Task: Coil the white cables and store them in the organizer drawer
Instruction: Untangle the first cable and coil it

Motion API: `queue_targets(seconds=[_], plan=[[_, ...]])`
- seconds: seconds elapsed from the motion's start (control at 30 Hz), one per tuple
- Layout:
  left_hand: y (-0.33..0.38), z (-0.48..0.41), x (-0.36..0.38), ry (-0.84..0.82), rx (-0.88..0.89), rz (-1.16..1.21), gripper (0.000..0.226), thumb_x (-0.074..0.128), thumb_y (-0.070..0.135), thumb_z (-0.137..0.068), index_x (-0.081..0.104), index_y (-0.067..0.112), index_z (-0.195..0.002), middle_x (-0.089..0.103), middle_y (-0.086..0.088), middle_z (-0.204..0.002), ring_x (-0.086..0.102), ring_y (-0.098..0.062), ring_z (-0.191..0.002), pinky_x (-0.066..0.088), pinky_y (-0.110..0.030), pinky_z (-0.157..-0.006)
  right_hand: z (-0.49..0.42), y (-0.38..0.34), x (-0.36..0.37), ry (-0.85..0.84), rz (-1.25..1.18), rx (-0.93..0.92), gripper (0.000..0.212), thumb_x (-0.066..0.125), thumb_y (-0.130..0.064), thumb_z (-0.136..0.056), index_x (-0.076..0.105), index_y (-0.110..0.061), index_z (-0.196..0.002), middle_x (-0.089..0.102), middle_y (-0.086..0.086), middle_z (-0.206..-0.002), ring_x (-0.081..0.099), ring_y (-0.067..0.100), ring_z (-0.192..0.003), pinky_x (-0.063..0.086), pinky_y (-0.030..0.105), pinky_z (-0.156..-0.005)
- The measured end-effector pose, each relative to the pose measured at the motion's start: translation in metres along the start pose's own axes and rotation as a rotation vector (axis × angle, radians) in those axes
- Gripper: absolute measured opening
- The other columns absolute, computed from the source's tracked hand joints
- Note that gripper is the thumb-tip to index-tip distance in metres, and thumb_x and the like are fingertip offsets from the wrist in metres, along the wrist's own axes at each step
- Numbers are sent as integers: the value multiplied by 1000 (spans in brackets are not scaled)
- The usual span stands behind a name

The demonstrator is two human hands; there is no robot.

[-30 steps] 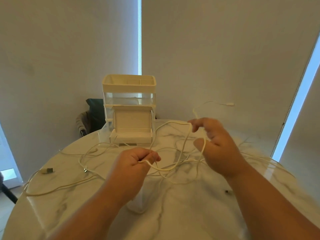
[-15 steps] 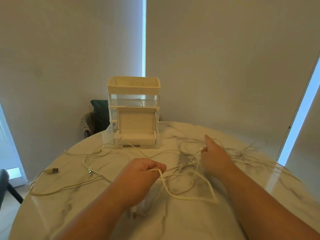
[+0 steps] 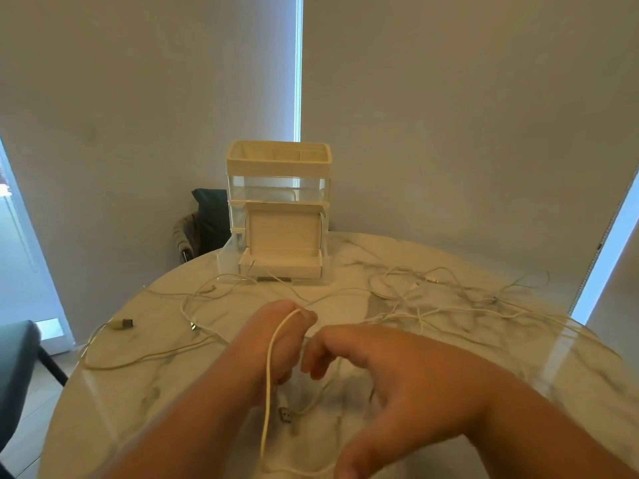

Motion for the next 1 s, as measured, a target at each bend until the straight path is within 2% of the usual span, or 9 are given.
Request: queue_targets(seconds=[0.1, 0.2, 0.23, 0.37, 0.43, 0.57, 0.73, 0.9, 1.0], plan=[[-1, -7, 3, -16, -83, 14, 21, 60, 27, -94, 57, 17, -76, 65, -10, -83, 64, -27, -83, 47, -32, -72, -16, -24, 33, 57, 108, 46, 34, 69, -54, -78, 55, -40, -105, 55, -17, -95, 60, 8, -101, 48, 33, -92], [-3, -3, 3, 82, -93, 15, 20, 59, 25, -94, 52, 19, -76, 58, 1, -77, 52, -9, -69, 36, -21, -55, -25, -34, 52, 152, 118, 215, 76, 59, -76, -75, 53, -17, -122, 57, -11, -83, 58, 8, -80, 45, 28, -66], [-3, 0, 3, 103, -68, 53, 18, 59, 22, -93, 52, 19, -77, 54, 4, -74, 46, -7, -65, 34, -19, -52, -25, -34, 55, 168, 94, 219, 78, 59, -75, -76, 52, -13, -123, 57, -9, -77, 55, 6, -72, 43, 25, -61], [-6, 4, -3, 93, 14, 206, 6, 55, 17, -88, 59, 13, -89, 56, -3, -74, 48, -16, -66, 40, -29, -58, -23, -20, 44, 210, -369, 223, 16, 55, -31, -96, 59, -17, -91, 67, 4, -77, 67, 22, -65, 56, 37, -63], [-6, 0, -7, 68, -17, 284, 4, 54, 19, -85, 57, 19, -82, 52, -1, -70, 45, -18, -63, 36, -31, -55, -21, 0, 28, 334, -589, 263, 9, 51, -19, -99, 60, -21, -95, 67, 3, -77, 64, 23, -55, 50, 34, -51], [-6, -1, -6, -108, -154, 599, 13, 52, 18, -88, 50, 16, -76, 37, 3, -61, 30, -11, -49, 22, -23, -44, -9, 36, -19, 761, -380, 269, 11, 55, -29, -97, 64, -35, -101, 65, -2, -68, 49, 3, -46, 41, 23, -48], [6, 11, 3, -474, -110, 944, 15, 47, 17, -95, 59, 8, -95, 36, 1, -60, 36, -11, -49, 29, -24, -47, -11, 66, -29, 755, -131, 350, 16, 54, -26, -98, 67, -34, -95, 65, -8, -76, 57, 5, -66, 42, 26, -60], [12, 18, 9, -493, 10, 844, 27, 47, 21, -101, 66, 10, -116, 51, -2, -64, 53, -15, -54, 45, -27, -49, -16, 85, -24, 612, 91, 502, 18, 55, -22, -95, 72, -29, -100, 69, -5, -103, 60, 14, -93, 46, 29, -80], [14, 22, 17, -476, 28, 767, 23, 45, 21, -103, 64, 14, -114, 62, -6, -71, 59, -18, -54, 47, -26, -47, -16, 72, -24, 631, 438, 519, 33, 52, -27, -94, 60, -33, -126, 58, 1, -129, 45, 26, -123, 39, 37, -102]])
Point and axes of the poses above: each hand's wrist, its own z-axis away from the middle knuckle, its own x-axis out of the palm, y = z × x, the point moved 4 cm from there along -z, towards the middle knuckle
